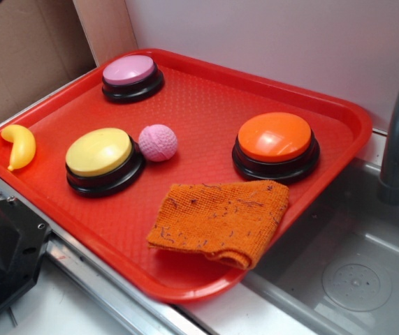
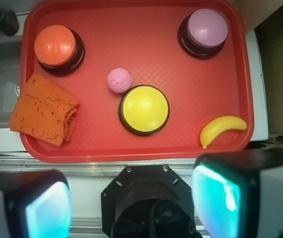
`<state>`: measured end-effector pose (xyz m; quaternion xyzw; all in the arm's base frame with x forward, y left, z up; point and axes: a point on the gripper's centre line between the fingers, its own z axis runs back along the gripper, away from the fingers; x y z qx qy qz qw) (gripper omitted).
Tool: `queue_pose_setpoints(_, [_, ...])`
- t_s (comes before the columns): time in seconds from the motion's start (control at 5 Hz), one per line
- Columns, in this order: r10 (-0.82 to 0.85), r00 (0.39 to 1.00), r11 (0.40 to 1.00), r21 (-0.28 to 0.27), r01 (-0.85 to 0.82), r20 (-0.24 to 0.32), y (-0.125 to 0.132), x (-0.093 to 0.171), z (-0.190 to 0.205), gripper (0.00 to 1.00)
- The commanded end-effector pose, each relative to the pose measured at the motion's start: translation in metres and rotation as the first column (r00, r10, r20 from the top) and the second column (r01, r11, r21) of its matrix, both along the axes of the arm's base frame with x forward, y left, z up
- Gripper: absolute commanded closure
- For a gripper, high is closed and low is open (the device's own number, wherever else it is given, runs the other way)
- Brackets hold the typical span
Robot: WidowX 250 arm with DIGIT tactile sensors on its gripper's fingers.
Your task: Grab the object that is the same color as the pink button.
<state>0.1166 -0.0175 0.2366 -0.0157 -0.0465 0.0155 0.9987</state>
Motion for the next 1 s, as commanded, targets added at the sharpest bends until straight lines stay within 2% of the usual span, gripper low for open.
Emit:
queue_pose_setpoints(0.0, [0.0, 1.0, 1.0, 0.0, 0.0, 0.0, 0.0, 0.0, 0.0, 0.0])
queue_pose_setpoints(0.2, [-0.114, 0.993, 0.993, 0.01, 0.114, 0.025, -0.002, 0.018, -0.017, 0.0])
queue_pose_setpoints(0.4, [-0.206, 0.978, 0.977, 0.059, 0.206, 0.01, -0.002, 0.038, -0.042, 0.0])
queue_pose_setpoints(0.6, [-0.312, 0.948, 0.95, 0.036, 0.31, 0.065, -0.004, 0.058, -0.07, 0.0])
queue_pose_setpoints(0.8, [-0.384, 0.918, 0.922, 0.088, 0.377, 0.095, -0.005, 0.076, -0.096, 0.0])
